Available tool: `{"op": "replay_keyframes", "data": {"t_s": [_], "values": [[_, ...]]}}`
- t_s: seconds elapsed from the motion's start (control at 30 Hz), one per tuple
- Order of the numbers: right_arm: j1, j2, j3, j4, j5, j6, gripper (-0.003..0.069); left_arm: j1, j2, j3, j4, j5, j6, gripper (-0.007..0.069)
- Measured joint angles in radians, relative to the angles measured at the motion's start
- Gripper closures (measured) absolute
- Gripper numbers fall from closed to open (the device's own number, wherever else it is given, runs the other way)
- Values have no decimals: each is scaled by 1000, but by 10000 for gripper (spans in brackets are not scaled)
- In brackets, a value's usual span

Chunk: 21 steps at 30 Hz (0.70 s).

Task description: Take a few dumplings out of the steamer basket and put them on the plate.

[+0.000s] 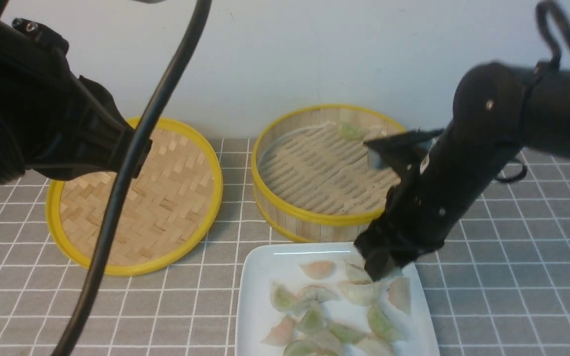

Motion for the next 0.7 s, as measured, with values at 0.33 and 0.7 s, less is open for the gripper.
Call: {"op": "replay_keyframes", "data": {"t_s": [0.33,0.7], "values": [[51,25,-14,5,-4,-1,177,0,0,0,-3,0,0,629],[51,-444,-96,-93,128,101,553,0,0,0,-2,0,7,629]]}}
